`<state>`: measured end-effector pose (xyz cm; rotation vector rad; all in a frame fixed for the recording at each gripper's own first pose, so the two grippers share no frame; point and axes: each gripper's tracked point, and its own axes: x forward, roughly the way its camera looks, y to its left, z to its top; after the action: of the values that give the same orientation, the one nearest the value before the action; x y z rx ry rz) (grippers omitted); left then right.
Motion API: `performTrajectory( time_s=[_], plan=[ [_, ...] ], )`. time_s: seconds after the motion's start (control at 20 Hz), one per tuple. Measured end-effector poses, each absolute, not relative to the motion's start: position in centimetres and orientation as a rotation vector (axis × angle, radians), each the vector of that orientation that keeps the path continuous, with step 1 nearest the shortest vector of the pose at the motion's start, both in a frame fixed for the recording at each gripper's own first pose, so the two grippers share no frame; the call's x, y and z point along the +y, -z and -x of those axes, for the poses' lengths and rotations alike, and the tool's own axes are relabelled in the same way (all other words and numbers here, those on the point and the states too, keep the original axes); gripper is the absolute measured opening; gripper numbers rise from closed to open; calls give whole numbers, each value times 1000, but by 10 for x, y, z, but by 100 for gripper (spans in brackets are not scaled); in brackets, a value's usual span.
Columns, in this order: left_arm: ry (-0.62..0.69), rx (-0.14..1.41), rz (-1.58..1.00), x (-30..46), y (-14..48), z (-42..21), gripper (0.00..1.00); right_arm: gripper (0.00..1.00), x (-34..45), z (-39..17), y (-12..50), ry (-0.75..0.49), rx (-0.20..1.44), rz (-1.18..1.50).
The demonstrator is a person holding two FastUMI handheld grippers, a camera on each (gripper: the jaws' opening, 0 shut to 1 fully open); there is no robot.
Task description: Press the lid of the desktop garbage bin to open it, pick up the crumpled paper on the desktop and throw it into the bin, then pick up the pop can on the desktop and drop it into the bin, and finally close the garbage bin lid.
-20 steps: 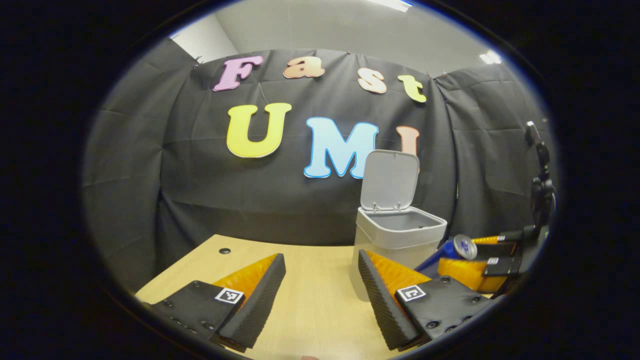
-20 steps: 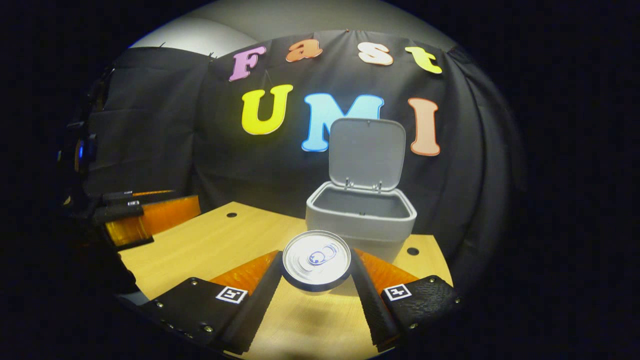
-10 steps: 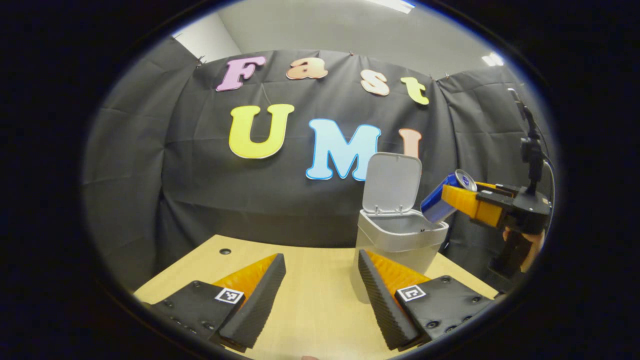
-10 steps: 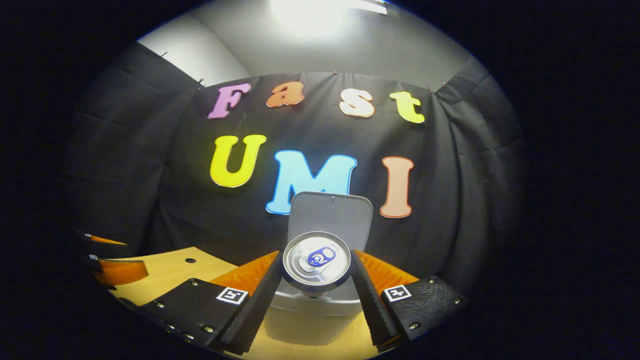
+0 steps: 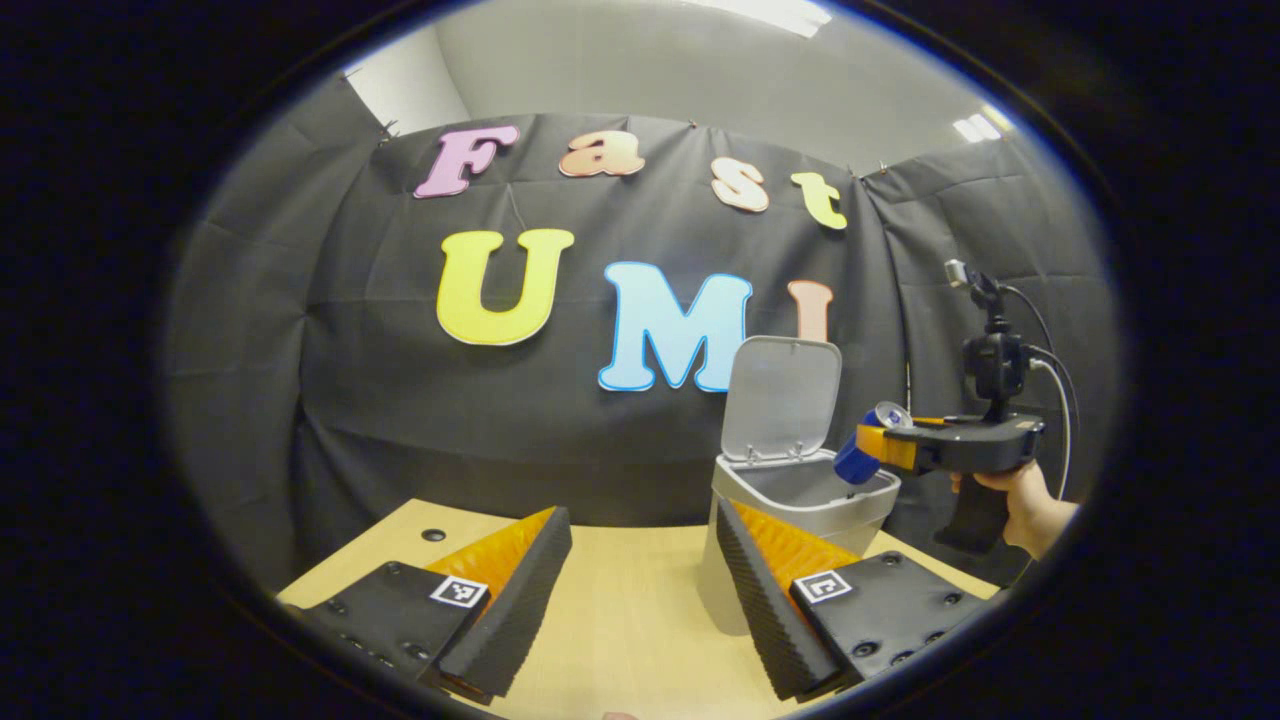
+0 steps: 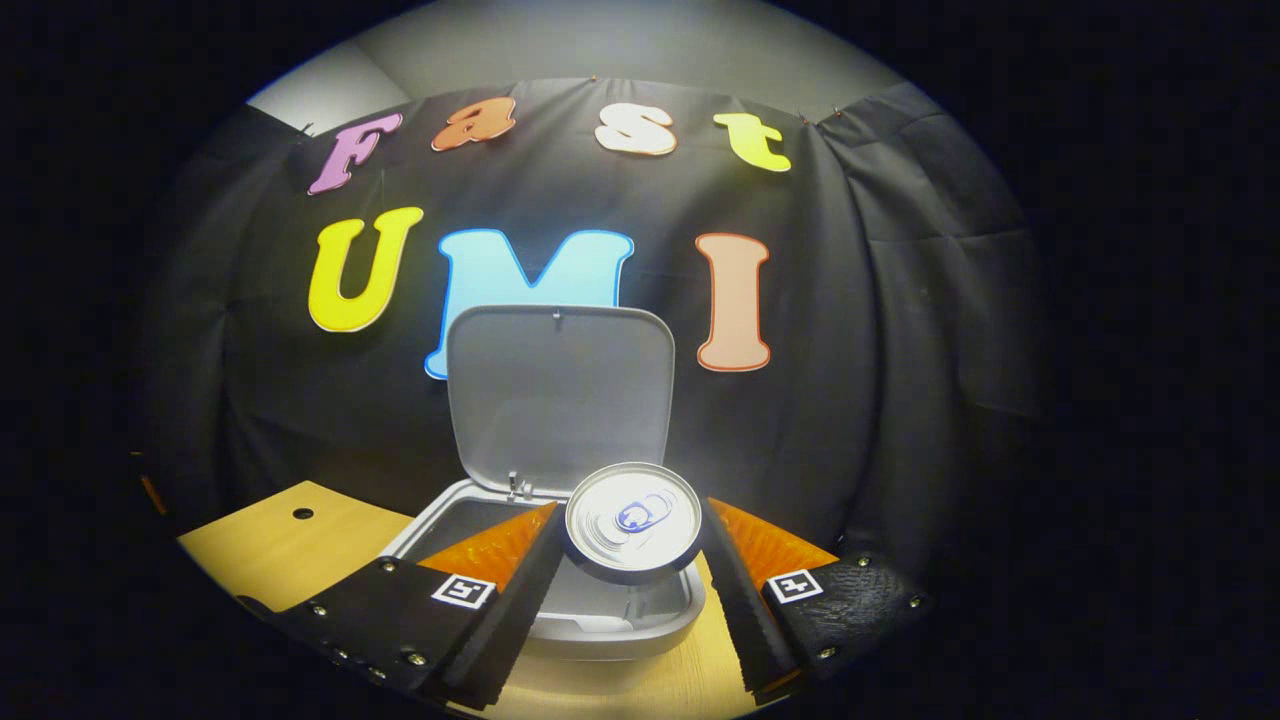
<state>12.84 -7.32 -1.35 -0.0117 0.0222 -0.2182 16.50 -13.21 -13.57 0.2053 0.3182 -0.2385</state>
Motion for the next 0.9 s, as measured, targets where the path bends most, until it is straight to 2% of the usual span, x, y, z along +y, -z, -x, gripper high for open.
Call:
performTrajectory(
  time_s=[0.35,0.55,0.75,0.8,0.9],
  plan=[
    [267,32,11,-91,17,-144,96,84,-114,-179,155,190,371,-209],
    [244,43,23,-83,21,-139,96,85,-108,-183,153,185,361,-176],
    [202,35,20,-69,16,-134,95,88,-102,-188,147,168,342,-193],
    [192,33,23,-66,16,-133,96,93,-100,-189,145,164,338,-190],
    [179,34,27,-62,15,-130,96,93,-98,-191,141,155,332,-180]
  ],
)
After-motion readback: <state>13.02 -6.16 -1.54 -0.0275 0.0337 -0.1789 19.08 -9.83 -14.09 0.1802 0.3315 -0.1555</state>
